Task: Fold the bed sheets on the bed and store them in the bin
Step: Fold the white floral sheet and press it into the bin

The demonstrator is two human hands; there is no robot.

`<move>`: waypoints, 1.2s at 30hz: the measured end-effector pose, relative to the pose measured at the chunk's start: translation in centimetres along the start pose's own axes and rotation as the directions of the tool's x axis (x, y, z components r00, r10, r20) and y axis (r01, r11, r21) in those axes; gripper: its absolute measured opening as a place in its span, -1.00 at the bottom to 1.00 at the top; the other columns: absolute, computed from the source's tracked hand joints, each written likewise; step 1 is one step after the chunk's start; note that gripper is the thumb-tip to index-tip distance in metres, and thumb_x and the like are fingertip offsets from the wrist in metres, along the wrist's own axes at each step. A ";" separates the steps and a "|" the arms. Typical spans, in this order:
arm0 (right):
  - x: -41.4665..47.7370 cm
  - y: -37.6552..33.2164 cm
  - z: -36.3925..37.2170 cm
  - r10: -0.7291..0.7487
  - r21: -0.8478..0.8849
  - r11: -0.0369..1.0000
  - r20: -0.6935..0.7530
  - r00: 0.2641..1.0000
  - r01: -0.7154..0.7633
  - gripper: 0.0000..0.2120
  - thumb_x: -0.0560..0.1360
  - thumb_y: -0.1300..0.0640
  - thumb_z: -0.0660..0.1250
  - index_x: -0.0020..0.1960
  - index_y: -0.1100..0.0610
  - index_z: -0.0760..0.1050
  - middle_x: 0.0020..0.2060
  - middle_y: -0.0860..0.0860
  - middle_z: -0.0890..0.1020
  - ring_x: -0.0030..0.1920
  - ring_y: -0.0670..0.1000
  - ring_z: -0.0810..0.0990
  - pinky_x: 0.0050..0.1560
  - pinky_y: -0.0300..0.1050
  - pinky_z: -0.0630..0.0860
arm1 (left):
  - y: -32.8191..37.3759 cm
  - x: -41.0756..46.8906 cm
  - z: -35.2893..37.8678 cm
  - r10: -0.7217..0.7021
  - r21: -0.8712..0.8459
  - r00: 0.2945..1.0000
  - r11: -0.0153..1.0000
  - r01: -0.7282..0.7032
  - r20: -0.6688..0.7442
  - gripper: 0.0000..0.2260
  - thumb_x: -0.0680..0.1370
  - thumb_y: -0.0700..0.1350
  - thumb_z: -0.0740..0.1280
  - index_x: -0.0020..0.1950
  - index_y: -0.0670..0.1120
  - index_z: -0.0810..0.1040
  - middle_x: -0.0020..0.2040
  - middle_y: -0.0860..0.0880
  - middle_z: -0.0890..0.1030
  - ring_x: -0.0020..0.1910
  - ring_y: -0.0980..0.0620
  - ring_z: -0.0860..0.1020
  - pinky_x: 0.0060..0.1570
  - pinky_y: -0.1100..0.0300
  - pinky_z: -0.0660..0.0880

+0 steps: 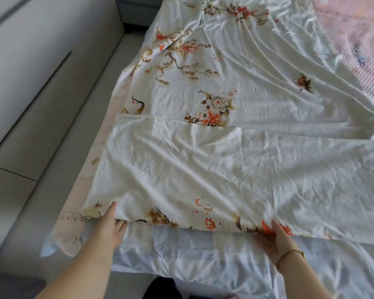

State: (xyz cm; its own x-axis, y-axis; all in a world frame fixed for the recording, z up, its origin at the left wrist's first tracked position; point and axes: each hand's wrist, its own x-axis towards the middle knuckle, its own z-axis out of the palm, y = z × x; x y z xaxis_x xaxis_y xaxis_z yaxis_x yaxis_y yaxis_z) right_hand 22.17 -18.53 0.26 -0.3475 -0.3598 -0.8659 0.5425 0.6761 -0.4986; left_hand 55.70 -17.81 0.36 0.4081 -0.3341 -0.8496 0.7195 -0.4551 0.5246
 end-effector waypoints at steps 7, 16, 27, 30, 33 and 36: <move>-0.8 0.8 1.7 -0.104 -0.099 0.990 -0.058 0.993 0.098 -0.81 0.58 0.11 0.16 0.05 0.25 0.33 -0.29 0.10 0.46 -0.42 0.04 0.53 -0.69 -0.30 0.41 | 0.1 0.2 -0.4 0.068 -0.022 0.998 0.997 -0.069 -0.005 -0.68 0.63 -0.07 0.13 0.35 -0.15 0.34 0.26 -0.09 0.47 0.17 -0.02 0.48 0.17 0.16 0.33; -3.6 1.6 -2.4 -0.281 -0.273 0.922 0.020 0.960 0.276 -0.70 0.57 0.15 0.16 -0.29 0.26 0.39 -0.70 0.03 0.49 -0.72 -0.09 0.43 -0.69 -0.33 0.37 | 0.7 -3.5 -3.5 0.217 0.034 0.975 0.975 -0.219 0.058 -0.67 0.64 -0.14 0.10 0.38 -0.19 0.31 0.27 -0.19 0.47 0.25 -0.12 0.45 0.18 0.09 0.32; -8.7 6.2 -7.9 -0.292 -0.292 0.896 0.176 0.940 0.333 -0.64 0.60 0.14 0.12 -0.32 0.28 0.41 -0.68 0.04 0.49 -0.69 -0.09 0.43 -0.63 -0.34 0.38 | -1.7 -9.5 -12.0 0.344 0.014 0.935 0.938 -0.347 0.090 -0.64 0.64 -0.13 0.06 0.43 -0.19 0.26 0.40 -0.19 0.34 0.25 -0.07 0.39 0.23 0.08 0.28; -10.3 7.1 -10.3 -0.300 -0.260 0.906 0.166 0.939 0.335 -0.69 0.60 0.18 0.13 -0.30 0.25 0.38 -0.70 0.04 0.47 -0.71 -0.09 0.40 -0.65 -0.34 0.36 | -3.8 -11.1 -14.5 0.337 0.020 0.939 0.941 -0.339 0.071 -0.63 0.64 -0.15 0.08 0.44 -0.18 0.24 0.39 -0.20 0.35 0.36 -0.13 0.34 0.25 0.08 0.27; -11.1 8.5 -13.0 -0.282 -0.297 0.902 0.144 0.949 0.313 -0.81 0.58 0.21 0.15 -0.17 0.25 0.39 -0.71 0.06 0.46 -0.72 -0.07 0.41 -0.69 -0.33 0.36 | -5.5 -12.7 -16.1 0.326 -0.005 0.943 0.945 -0.326 0.063 -0.63 0.64 -0.15 0.09 0.44 -0.18 0.24 0.39 -0.20 0.35 0.38 -0.15 0.32 0.33 0.07 0.24; -11.8 9.9 -15.0 -0.236 -0.300 0.917 0.129 0.963 0.265 -0.83 0.57 0.20 0.18 0.15 0.09 0.30 -0.64 0.11 0.50 -0.66 0.02 0.47 -0.62 -0.25 0.41 | -6.4 -14.2 -17.4 0.329 -0.019 0.943 0.944 -0.328 0.058 -0.63 0.64 -0.15 0.10 0.44 -0.19 0.25 0.39 -0.20 0.36 0.35 -0.13 0.35 0.33 0.06 0.24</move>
State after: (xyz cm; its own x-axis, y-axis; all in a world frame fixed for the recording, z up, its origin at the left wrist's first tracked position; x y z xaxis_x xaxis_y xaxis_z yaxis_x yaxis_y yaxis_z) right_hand 20.11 2.04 6.13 -0.3643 -0.5890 -0.7214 0.1761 0.7170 -0.6744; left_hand 55.08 4.18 8.10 0.5884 -0.5128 -0.6252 0.5562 -0.3045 0.7733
